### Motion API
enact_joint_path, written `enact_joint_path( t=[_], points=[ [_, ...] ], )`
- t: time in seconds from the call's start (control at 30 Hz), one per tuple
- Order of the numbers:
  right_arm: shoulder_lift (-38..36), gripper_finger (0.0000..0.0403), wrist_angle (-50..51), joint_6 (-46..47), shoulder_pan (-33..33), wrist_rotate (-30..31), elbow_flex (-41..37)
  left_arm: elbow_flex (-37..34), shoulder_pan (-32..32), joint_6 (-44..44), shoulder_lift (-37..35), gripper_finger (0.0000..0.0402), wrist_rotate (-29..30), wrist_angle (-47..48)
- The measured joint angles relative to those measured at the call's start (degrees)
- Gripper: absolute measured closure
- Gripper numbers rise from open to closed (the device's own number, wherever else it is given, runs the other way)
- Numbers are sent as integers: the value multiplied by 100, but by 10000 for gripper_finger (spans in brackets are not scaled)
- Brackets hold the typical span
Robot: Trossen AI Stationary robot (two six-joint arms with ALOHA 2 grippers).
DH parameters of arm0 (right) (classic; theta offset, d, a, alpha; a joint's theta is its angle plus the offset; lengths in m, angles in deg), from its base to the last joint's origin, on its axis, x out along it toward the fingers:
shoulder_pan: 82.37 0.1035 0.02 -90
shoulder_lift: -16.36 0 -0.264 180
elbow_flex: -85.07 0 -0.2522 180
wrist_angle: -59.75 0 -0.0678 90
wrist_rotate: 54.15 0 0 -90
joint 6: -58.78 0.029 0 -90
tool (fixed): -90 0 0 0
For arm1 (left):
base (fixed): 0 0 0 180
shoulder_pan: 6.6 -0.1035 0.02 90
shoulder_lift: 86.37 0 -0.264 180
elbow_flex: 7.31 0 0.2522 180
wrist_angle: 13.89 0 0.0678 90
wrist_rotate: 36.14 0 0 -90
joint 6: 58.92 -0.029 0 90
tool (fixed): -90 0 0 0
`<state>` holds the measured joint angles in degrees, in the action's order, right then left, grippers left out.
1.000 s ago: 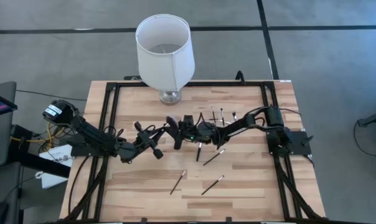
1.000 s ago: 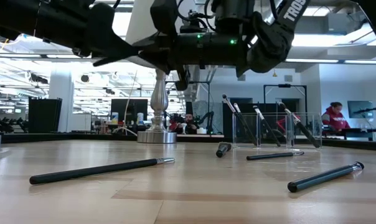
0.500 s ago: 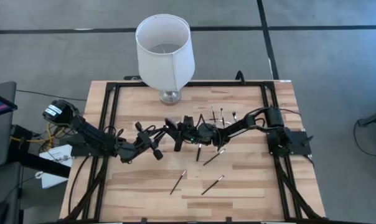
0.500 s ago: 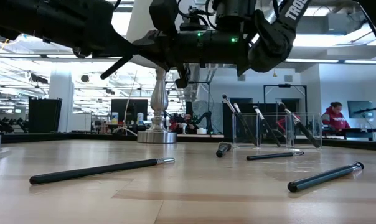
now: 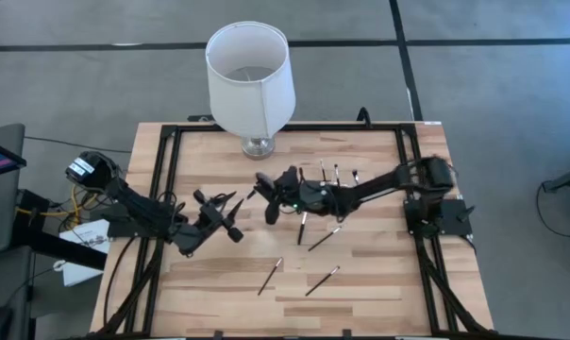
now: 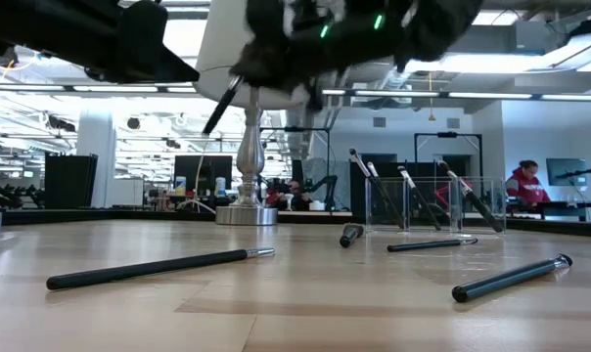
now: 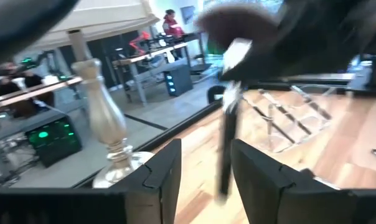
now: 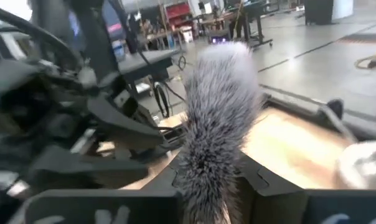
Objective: Pick & Place Makeup Supplies
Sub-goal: Put the black makeup brush into the transparent organizer
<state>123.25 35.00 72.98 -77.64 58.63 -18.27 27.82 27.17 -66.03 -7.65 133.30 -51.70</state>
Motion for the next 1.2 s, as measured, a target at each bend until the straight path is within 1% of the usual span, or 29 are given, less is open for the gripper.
enact_joint_path(
  t=[0.07, 0.2, 0.27, 0.3, 0.37, 0.43, 0.47, 0.53, 0.6, 0.73, 0.87, 0.93, 1.07, 1.13, 1.2],
  points=[
    [-572, 361, 872, -223, 89, 52, 2, 0, 36, -3, 0, 263, 204, 1],
    [-1830, 359, 2949, -267, 361, 541, 2, 0, 34, -11, 0, 267, 299, 2],
    [-2367, 360, 3950, -169, 552, 1012, 4, 0, 24, -9, 0, 269, 299, 2],
    [-2611, 361, 4474, -14, 666, 1358, 4, 0, 21, -4, -1, 270, 299, 2],
    [-3010, 362, 5647, 505, 896, 2129, 4, 0, 21, 0, -1, 270, 304, 2],
    [-3321, 362, 6900, 1398, 1089, 2729, -17, 0, 21, 4, -1, 270, 304, 2],
    [-3452, 362, 7444, 1910, 1165, 2893, -84, 0, 21, 4, -2, 270, 304, 2],
    [-3650, 360, 8167, 2814, 1279, 3049, -280, 0, 21, 4, -2, 270, 304, 2],
    [-3755, 360, 8450, 3449, 1334, 3167, -531, 0, -6, 4, -2, 271, 304, 2],
    [-3753, 362, 8367, 3954, 1238, 3135, -1011, 0, -124, 7, -2, 271, 303, 2],
    [-3528, 360, 8171, 4129, 1064, 3074, -1273, 0, -216, 89, -2, 271, 301, 0],
    [-3399, 357, 8144, 4286, 966, 2972, -1296, 0, -242, 180, -2, 271, 300, -2],
    [-3042, 354, 8134, 4251, 755, 2943, -1296, 0, -244, 332, -2, 271, 283, -7],
    [-2830, 353, 8130, 4252, 619, 2816, -1296, 0, -244, 416, -2, 271, 268, -7],
    [-2540, 353, 8132, 4248, 498, 2757, -1298, 0, -244, 703, -2, 271, 61, -7]
  ],
)
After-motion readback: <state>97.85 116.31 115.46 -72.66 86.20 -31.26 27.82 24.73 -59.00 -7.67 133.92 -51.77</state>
